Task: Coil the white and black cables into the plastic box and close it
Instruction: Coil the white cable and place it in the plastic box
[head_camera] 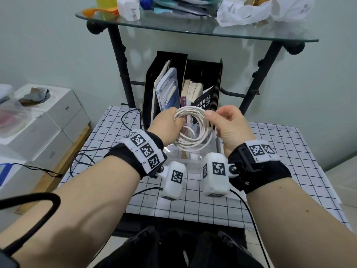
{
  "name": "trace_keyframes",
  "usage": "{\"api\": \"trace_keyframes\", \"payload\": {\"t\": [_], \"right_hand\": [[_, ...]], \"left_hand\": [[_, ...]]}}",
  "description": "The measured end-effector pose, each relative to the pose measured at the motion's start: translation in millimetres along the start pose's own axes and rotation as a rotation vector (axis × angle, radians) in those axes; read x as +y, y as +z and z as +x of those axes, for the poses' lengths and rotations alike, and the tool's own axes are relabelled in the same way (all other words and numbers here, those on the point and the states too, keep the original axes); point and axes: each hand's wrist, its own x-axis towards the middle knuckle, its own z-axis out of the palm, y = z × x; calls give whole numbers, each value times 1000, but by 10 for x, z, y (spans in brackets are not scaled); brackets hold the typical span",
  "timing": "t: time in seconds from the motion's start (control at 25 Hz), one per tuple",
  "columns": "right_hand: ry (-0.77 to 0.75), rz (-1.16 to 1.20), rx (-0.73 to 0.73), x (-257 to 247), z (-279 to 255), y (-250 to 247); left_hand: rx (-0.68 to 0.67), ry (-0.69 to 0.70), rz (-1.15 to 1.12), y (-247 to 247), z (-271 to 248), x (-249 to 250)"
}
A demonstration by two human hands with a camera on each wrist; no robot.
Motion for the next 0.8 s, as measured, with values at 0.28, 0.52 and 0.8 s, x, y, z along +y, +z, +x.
{"api": "trace_keyframes", "payload": {"t": [0.28,0.52,0.8], "right_hand": [[137,-305,-277,-17,-57,107],[214,-215,-276,76,-10,159],[388,43,-221,74,-42,183]], "left_hand": [[58,-53,3,-17,31,47],[64,-26,78,1,-13,54],[95,59,145,59,-51,78]]}}
